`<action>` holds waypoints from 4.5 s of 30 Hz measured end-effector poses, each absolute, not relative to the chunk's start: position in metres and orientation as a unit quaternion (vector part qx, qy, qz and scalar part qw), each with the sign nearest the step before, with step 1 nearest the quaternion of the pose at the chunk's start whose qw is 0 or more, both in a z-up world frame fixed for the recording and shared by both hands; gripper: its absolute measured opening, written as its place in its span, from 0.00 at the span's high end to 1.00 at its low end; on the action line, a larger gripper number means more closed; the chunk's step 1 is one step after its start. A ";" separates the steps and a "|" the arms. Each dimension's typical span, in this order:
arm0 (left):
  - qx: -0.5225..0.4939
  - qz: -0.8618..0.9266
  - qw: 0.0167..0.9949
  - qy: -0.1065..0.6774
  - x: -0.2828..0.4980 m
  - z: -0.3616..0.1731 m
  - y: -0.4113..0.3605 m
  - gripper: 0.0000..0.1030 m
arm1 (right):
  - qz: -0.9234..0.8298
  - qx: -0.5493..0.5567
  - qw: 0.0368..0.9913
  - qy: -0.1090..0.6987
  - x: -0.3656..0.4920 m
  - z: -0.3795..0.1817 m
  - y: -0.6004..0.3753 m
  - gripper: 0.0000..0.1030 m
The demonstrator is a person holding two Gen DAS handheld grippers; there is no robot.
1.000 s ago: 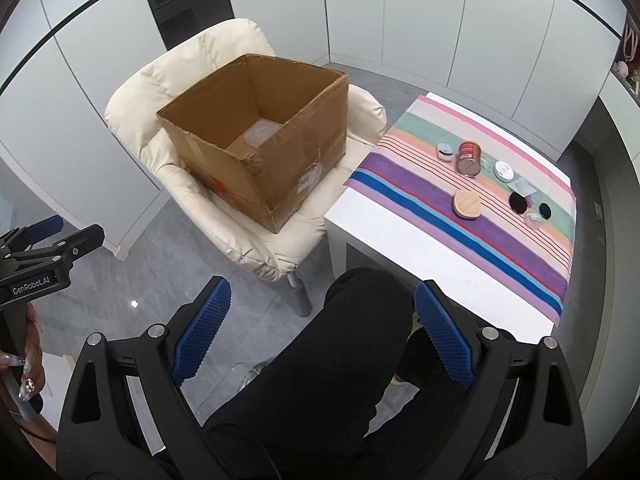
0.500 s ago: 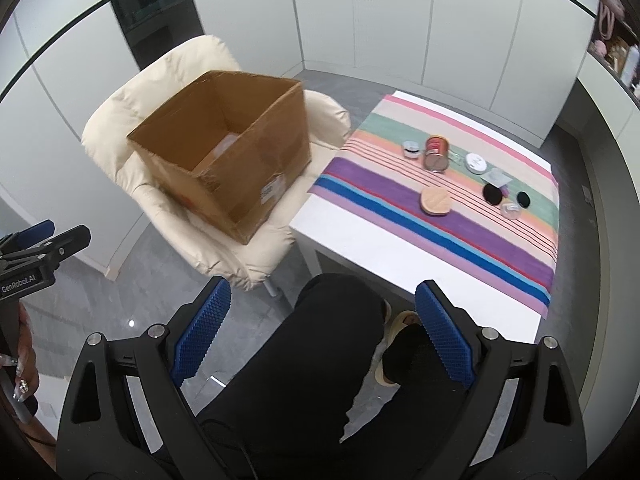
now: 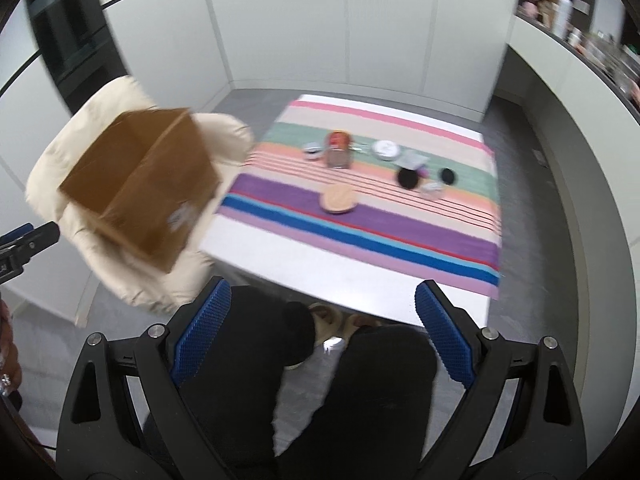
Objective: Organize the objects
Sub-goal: 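Move both open tools over the items on the striped cloth, then grasp the beige oval puff with the left tool while the right tool grasps the clear case, then lift the beige puff with the left tool while the right tool lifts the clear case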
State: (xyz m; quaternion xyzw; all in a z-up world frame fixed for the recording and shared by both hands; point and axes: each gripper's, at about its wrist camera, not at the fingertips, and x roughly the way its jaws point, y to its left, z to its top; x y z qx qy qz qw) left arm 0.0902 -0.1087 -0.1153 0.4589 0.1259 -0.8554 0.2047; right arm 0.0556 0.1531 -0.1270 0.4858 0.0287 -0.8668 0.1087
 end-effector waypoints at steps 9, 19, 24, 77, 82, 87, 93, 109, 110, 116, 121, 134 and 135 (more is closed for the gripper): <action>0.486 -0.858 0.142 0.091 0.009 -0.138 -0.059 0.05 | -0.865 0.498 0.052 -0.011 0.026 -0.156 0.229 0.08; 0.518 -0.845 0.106 0.086 -0.047 -0.177 -0.030 0.05 | -0.855 0.517 0.023 -0.029 0.005 -0.188 0.272 0.08; 0.528 -0.839 0.098 0.084 -0.060 -0.189 -0.024 0.05 | -0.851 0.524 0.015 -0.033 -0.005 -0.202 0.282 0.08; 0.607 -0.793 0.014 0.058 -0.271 -0.393 0.023 0.05 | -0.842 0.526 0.105 0.060 -0.255 -0.402 0.264 0.09; 0.610 -0.790 0.024 0.059 -0.275 -0.405 0.018 0.09 | -0.848 0.515 0.105 0.068 -0.254 -0.400 0.263 0.19; 0.579 -0.810 0.014 0.094 -0.269 -0.397 0.012 0.38 | -0.851 0.511 0.099 0.070 -0.252 -0.396 0.261 0.41; 0.579 -0.810 0.017 0.096 -0.270 -0.396 0.009 0.58 | -0.848 0.521 0.082 0.056 -0.252 -0.395 0.262 0.41; 0.575 -0.808 0.028 0.128 -0.269 -0.382 -0.013 0.61 | -0.837 0.545 0.034 0.042 -0.247 -0.373 0.269 0.41; 0.575 -0.808 0.032 0.127 -0.270 -0.380 -0.015 0.61 | -0.837 0.545 0.031 0.043 -0.246 -0.369 0.269 0.41; 0.582 -0.802 0.053 0.122 -0.284 -0.360 -0.023 0.61 | -0.831 0.555 0.001 0.040 -0.246 -0.346 0.272 0.41; 0.574 -0.808 0.072 0.111 -0.290 -0.323 -0.033 0.61 | -0.831 0.555 -0.013 0.021 -0.246 -0.311 0.278 0.41; 0.535 -0.833 0.116 0.083 -0.275 -0.189 -0.059 0.61 | -0.864 0.501 -0.022 0.030 -0.227 -0.168 0.272 0.41; 0.530 -0.836 0.119 0.079 -0.273 -0.179 -0.060 0.61 | -0.866 0.499 -0.021 0.030 -0.225 -0.159 0.270 0.41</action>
